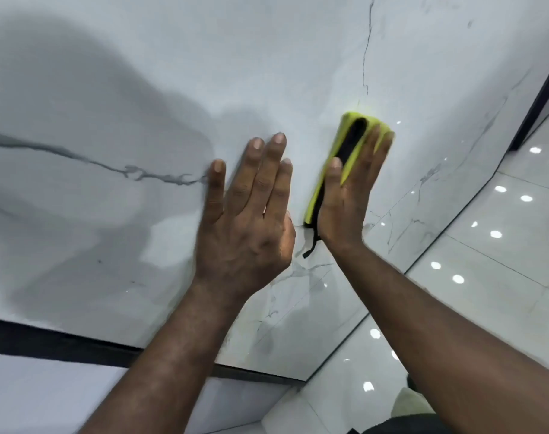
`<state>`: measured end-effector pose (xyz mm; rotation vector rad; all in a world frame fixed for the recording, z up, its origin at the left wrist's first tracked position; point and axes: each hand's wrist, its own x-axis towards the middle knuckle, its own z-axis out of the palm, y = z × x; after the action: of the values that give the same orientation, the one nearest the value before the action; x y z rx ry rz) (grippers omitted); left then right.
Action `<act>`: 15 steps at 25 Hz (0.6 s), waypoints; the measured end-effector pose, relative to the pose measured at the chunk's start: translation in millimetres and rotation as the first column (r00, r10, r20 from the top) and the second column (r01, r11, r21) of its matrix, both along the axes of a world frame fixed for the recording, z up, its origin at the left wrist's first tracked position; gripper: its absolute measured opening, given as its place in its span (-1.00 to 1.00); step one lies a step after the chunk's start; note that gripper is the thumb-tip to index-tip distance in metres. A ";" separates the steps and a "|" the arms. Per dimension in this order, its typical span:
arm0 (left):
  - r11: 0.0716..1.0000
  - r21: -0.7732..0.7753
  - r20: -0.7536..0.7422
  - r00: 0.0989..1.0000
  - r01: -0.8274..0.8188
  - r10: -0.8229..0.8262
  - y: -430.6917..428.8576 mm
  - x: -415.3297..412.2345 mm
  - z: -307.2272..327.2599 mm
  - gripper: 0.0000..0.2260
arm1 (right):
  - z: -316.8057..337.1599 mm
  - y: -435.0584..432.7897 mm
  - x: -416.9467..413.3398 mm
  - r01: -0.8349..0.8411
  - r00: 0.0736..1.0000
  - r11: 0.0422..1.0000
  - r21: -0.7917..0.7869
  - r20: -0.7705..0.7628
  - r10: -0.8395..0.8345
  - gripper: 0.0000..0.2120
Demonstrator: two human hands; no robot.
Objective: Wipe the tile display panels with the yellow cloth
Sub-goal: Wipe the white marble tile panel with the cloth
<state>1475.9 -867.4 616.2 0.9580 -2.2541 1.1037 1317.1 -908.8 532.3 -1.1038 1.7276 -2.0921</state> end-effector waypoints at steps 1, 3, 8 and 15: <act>1.000 -0.013 0.011 1.000 -0.018 0.018 -2.5 -4.1 0.7 -0.43 | -4.2 -4.9 -6.3 -0.011 0.995 0.998 0.058 0.100 0.005 -0.30; 0.998 -0.032 0.052 0.997 -0.053 0.054 -7.6 -13.0 -0.2 -0.42 | -14.0 -10.9 -16.1 -0.035 0.992 0.994 0.104 0.127 0.022 -0.32; 0.997 -0.063 0.227 0.973 -0.039 0.053 -20.5 -37.5 -8.9 -0.38 | -37.9 -16.3 -27.6 -0.033 0.991 0.998 0.052 0.132 0.026 -0.33; 0.989 -0.143 0.496 0.862 -0.041 0.108 -26.8 -37.6 -18.8 -0.30 | -96.3 -32.8 -50.5 -0.020 0.872 0.978 0.206 0.481 -0.083 -0.40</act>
<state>1438.3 -894.2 597.4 0.7724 -2.5160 1.6735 1266.6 -941.6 436.1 -0.4326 1.6560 -1.9320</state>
